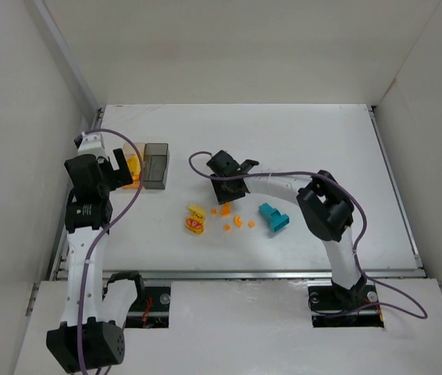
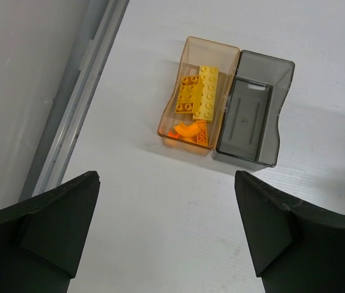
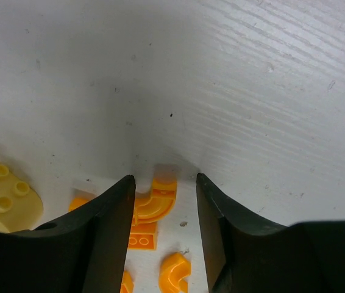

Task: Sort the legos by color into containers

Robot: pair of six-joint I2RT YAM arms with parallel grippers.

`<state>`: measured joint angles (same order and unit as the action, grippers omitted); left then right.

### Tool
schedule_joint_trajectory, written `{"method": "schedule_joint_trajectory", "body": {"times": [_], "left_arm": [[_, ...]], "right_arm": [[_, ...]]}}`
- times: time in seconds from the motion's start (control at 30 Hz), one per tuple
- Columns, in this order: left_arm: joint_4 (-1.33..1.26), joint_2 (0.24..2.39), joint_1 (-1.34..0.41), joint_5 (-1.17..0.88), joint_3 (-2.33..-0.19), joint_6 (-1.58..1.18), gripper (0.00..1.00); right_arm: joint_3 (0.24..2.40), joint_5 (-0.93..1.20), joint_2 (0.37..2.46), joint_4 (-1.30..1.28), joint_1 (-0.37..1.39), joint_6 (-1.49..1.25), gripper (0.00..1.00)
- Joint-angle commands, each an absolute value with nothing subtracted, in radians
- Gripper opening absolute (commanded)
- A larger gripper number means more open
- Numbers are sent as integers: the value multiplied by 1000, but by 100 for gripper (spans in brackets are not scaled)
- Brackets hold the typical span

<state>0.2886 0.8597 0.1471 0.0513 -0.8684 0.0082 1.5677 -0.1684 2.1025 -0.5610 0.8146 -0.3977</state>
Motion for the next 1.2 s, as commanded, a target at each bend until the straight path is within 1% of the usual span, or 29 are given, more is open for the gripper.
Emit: {"method": "schedule_joint_trajectory", "body": {"times": [0.0,0.07,0.17,0.3,0.4,0.47,0.53,0.6,0.7,0.77,0.83,0.87,1.03,1.07,1.1,1.17], "left_arm": [[259,853,152,44,-862,40,91],[271,865,152,81,-862,51,91],[294,908,164,101,-874,74,91],[295,952,164,101,-896,83,91],[262,962,164,72,-905,83,91],[218,962,164,63,-858,65,91],[218,951,164,-1,-847,52,91],[248,951,144,-11,-857,52,91],[249,924,114,-43,-844,52,91],[230,902,114,-99,-810,43,91],[218,884,114,-100,-799,43,93],[207,871,114,-100,-799,43,93],[207,836,104,-87,-778,54,94],[207,824,104,-87,-778,54,94],[207,824,104,-87,-778,54,94],[207,804,104,-87,-778,54,94]], "right_arm": [[1551,-199,2098,-566,836,-419,50],[1513,-199,2074,-551,836,-419,50],[1513,-199,2074,-546,836,-397,50],[1513,-264,2074,-571,836,-420,50],[1490,-255,2053,-558,836,-455,50],[1479,-230,2052,-525,836,-469,50],[1479,-204,2062,-525,836,-495,47],[1479,-164,2062,-525,836,-505,47],[1497,-175,2062,-569,836,-505,47],[1508,-175,2052,-569,836,-493,45],[1508,-175,2052,-569,836,-492,41],[1508,-175,2063,-569,836,-492,37],[1457,-127,2074,-540,836,-514,26],[1457,-127,2074,-531,836,-514,24],[1445,-127,2074,-531,836,-514,17],[1445,-136,2065,-531,836,-514,10]]}}
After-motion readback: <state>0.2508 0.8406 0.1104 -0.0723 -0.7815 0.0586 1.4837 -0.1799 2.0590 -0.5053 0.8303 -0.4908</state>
